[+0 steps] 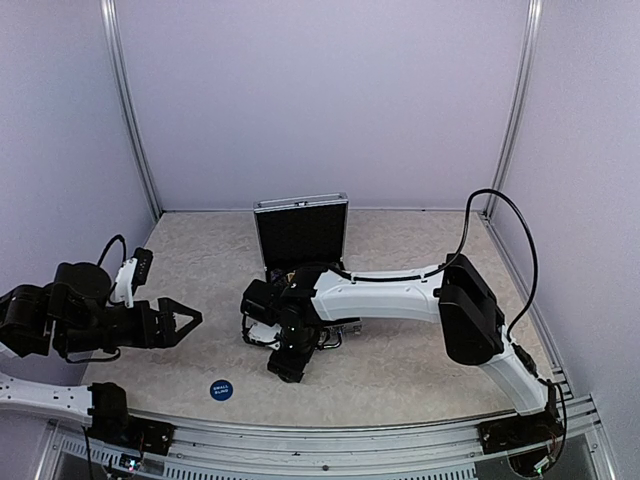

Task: Pack up texas hold em set

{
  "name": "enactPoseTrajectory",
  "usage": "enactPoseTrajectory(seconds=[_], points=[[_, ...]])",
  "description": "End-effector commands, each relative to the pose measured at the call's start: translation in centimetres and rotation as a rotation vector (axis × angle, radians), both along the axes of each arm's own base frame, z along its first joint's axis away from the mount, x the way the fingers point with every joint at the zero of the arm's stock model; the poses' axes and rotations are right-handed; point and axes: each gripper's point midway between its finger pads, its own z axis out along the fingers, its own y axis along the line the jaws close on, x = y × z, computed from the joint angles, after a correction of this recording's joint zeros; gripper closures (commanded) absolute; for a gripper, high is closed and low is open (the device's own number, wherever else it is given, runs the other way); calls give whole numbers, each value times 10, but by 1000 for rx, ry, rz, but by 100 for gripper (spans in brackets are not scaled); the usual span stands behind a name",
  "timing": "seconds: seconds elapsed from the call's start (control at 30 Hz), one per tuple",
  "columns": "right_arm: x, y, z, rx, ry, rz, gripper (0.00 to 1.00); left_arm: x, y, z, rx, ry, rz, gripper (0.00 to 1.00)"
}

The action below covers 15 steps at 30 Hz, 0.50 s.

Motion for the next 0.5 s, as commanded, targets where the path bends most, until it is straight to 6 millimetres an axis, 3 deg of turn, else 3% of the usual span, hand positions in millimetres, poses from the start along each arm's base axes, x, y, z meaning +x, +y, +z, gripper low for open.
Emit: enactPoseTrajectory(seconds=[0.0,0.23,0.33,0.47], points=[[-9,-7,-23,-82,1,7,31,0,-1,2,-17,-20,-10,1],[-12,-2,-21,-56,12,13,33,0,-2,1,-26,-17,-6,1],[-13,-3,-29,-72,19,10,45,0,-2,2,-30,-17,-7,1],[-12,-5,-34,-88,7,7,48,0,-1,2,-33,-17,-5,1]])
